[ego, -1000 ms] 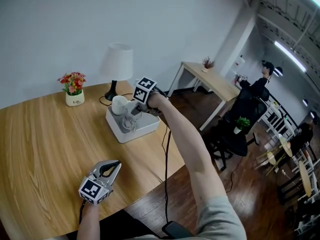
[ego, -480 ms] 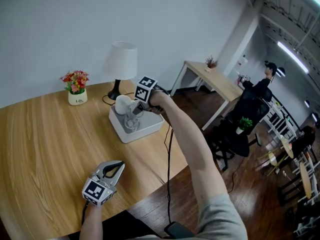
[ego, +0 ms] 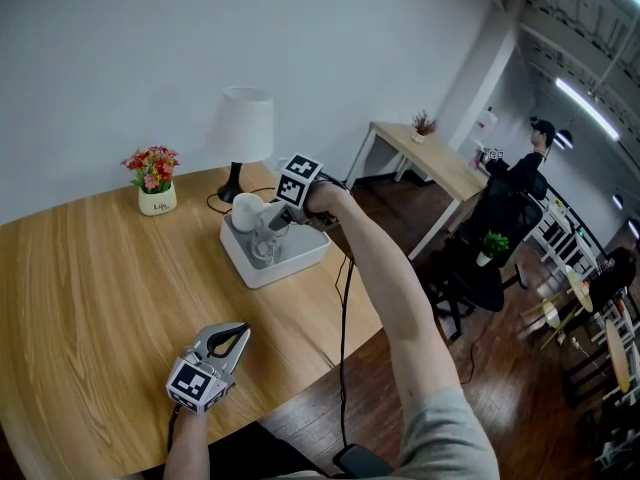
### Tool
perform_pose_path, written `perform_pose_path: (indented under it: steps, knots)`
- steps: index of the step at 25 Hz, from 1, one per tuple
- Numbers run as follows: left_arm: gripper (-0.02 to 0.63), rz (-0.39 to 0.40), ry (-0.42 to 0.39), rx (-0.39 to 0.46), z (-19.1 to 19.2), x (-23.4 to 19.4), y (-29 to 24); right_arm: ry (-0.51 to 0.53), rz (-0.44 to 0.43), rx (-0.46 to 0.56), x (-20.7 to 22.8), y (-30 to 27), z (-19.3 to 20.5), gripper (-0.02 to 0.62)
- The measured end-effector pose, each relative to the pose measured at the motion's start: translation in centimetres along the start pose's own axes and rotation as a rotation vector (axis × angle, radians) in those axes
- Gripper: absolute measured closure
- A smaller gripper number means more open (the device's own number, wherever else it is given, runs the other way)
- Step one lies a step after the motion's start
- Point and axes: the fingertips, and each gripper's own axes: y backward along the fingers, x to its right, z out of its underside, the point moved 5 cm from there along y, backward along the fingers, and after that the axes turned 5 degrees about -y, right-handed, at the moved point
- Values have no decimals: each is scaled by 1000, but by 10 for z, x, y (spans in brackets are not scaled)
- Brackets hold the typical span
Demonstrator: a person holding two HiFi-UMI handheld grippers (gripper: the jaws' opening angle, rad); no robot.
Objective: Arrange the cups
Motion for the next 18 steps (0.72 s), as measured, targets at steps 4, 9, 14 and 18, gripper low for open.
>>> perform_pose_path:
  steps: [4, 9, 14, 18]
  knots:
    - [597, -4, -1, -2, 1, -2, 1, 5, 27, 24, 2, 6, 2, 529]
    - [597, -6, 9, 4, 3, -1, 1, 10, 28, 57, 0, 6, -3, 528]
    - [597, -2, 10, 3, 4, -1, 0, 18, 28, 116, 1, 10, -3, 528]
    - [597, -1, 4, 4, 2, -2, 0, 14, 3, 241, -1, 35, -7, 528]
